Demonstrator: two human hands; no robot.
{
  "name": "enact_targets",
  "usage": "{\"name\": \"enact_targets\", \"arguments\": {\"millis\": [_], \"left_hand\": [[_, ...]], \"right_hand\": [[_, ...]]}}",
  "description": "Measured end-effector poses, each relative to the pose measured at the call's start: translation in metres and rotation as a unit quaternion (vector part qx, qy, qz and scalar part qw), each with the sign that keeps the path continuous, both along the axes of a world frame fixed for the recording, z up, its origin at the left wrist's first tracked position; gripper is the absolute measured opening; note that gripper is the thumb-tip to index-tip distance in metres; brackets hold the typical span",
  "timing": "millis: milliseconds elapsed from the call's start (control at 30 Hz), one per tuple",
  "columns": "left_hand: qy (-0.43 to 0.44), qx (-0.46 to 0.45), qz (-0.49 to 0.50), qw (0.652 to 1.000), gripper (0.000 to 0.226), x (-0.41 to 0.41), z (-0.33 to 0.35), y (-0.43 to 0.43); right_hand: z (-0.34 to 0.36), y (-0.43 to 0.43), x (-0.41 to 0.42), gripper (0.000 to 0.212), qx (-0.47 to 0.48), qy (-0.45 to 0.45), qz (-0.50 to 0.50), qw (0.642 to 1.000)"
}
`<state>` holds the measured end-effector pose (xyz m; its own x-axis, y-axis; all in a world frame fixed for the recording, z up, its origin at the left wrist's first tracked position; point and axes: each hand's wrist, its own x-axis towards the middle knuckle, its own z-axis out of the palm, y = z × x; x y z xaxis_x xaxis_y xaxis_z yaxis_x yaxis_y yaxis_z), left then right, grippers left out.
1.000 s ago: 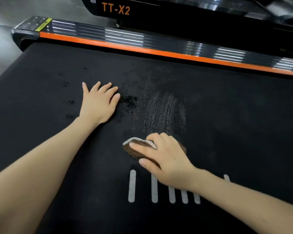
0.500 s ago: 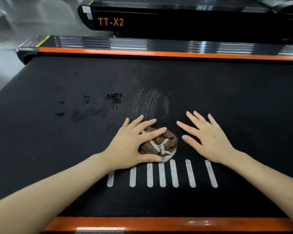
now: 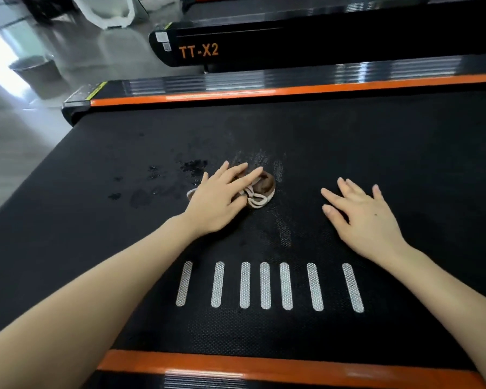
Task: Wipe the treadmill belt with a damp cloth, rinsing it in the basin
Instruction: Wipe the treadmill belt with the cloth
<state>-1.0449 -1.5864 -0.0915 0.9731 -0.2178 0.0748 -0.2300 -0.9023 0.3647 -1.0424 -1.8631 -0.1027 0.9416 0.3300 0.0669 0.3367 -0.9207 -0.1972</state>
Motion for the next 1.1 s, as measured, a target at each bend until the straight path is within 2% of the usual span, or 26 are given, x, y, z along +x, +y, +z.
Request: {"name": "enact_targets", "arguments": {"millis": [33,100,167,200,267,333,433,533,600,700,833,967,1100], "left_hand": [[0.014,0.017,0.014,1.000,0.048,0.003,0.002,-0.004],[0.009,0.080,0.055,0.995,0.059,0.017,0.006,-0.012],[-0.007,0.113,0.063,0.992,0.062,0.031,0.008,-0.024],[-0.008,0.100,0.057,0.993,0.057,0.035,0.006,-0.027],[-0.015,0.042,0.026,0.999,0.043,0.031,0.000,-0.026],[-0.040,-0.020,-0.033,0.998,0.034,0.010,-0.002,-0.019],[-0.046,-0.089,-0.171,0.980,0.032,-0.048,-0.003,-0.003],[-0.050,-0.081,-0.318,0.943,0.029,-0.096,-0.009,0.012],[-0.073,-0.040,-0.354,0.931,0.032,-0.097,-0.013,0.011],[-0.098,0.030,-0.314,0.944,0.034,-0.071,-0.012,-0.021],[-0.102,0.001,-0.285,0.953,0.033,-0.071,-0.011,-0.045],[-0.085,-0.011,-0.337,0.938,0.031,-0.083,-0.007,-0.007],[-0.031,-0.008,-0.296,0.955,0.035,-0.098,0.003,0.069]], "right_hand": [[0.001,0.000,0.000,0.049,-0.011,-0.001,-0.003,1.000],[-0.001,0.003,0.000,0.054,-0.036,-0.008,-0.005,0.999],[-0.001,0.002,0.000,0.069,-0.067,-0.008,-0.013,0.998],[-0.002,0.000,0.000,0.071,-0.076,-0.003,-0.017,0.997],[-0.003,-0.002,0.000,0.064,-0.087,0.012,-0.022,0.996],[-0.004,-0.002,0.000,0.059,-0.092,0.021,-0.021,0.995],[-0.005,-0.004,-0.001,0.072,-0.090,0.008,-0.013,0.996],[-0.005,-0.006,-0.002,0.078,-0.086,-0.004,-0.010,0.996],[-0.005,-0.005,-0.002,0.075,-0.084,-0.007,-0.012,0.996],[-0.008,-0.003,-0.002,0.075,-0.090,-0.014,-0.016,0.996],[-0.009,-0.004,-0.001,0.064,-0.096,-0.010,-0.019,0.995],[-0.008,-0.009,-0.003,0.076,-0.082,-0.017,-0.007,0.996],[-0.008,-0.012,-0.006,0.075,-0.078,-0.019,-0.004,0.997]]}}
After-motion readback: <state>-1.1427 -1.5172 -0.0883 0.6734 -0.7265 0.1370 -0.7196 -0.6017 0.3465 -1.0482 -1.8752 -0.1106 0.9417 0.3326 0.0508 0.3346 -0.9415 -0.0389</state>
